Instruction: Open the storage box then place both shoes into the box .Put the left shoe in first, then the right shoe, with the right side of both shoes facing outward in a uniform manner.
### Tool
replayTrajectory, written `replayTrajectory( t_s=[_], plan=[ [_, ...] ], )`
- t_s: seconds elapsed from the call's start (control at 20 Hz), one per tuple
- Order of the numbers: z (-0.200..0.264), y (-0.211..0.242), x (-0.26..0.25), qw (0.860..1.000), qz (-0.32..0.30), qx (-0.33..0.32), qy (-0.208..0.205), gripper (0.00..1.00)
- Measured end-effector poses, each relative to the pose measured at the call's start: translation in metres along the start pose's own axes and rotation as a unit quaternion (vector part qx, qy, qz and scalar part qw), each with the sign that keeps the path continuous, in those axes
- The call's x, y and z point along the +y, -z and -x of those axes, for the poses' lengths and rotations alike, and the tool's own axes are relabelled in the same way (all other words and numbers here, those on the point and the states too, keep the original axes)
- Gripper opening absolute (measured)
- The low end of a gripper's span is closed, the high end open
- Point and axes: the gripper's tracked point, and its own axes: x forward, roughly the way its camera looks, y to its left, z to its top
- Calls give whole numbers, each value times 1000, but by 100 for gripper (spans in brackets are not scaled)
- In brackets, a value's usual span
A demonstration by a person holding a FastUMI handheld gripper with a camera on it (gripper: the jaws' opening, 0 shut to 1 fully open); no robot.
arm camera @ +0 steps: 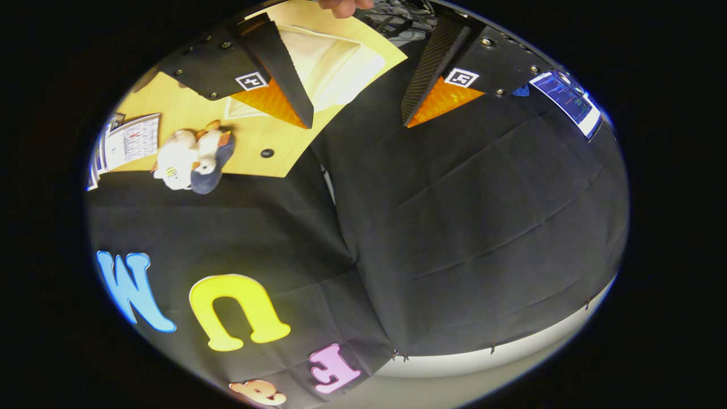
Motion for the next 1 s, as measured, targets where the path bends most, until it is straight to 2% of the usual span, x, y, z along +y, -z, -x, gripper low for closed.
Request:
replayTrajectory(
  t_s=[0.35,0.7,1.0],
  plan=[
    [67,6,-88,997,23,-27,69,98],
    [100,58,-180,990,-1,19,142,98],
    [107,125,-243,979,-28,94,178,98]
  ],
)
